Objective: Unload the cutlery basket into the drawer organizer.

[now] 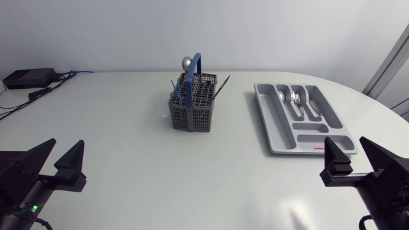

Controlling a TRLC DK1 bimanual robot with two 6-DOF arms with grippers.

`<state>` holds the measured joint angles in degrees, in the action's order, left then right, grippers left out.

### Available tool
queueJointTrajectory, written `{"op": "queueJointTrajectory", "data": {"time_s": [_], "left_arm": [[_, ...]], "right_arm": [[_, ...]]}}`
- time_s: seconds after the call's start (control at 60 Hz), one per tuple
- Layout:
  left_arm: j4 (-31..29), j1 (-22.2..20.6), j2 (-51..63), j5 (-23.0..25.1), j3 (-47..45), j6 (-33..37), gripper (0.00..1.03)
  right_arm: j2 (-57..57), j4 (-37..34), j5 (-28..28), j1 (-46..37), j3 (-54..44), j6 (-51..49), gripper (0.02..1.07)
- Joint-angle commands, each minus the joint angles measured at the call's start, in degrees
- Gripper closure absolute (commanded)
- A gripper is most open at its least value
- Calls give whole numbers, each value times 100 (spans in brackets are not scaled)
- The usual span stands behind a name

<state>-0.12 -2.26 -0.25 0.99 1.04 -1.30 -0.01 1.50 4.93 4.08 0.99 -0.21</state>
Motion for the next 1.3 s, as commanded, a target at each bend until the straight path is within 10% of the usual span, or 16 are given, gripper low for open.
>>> {"op": "queueJointTrajectory", "data": {"time_s": [0.0,0.7,1.283], "left_arm": [[12,42,-54,-20,-95,-2,4],[74,50,8,-20,503,-301,9],[-717,-1250,4639,-346,3807,-1039,9]], "right_arm": [[-25,-35,-1,41,-126,12,6],[-43,8,61,322,-91,100,6],[1961,316,131,577,1140,109,7]]}}
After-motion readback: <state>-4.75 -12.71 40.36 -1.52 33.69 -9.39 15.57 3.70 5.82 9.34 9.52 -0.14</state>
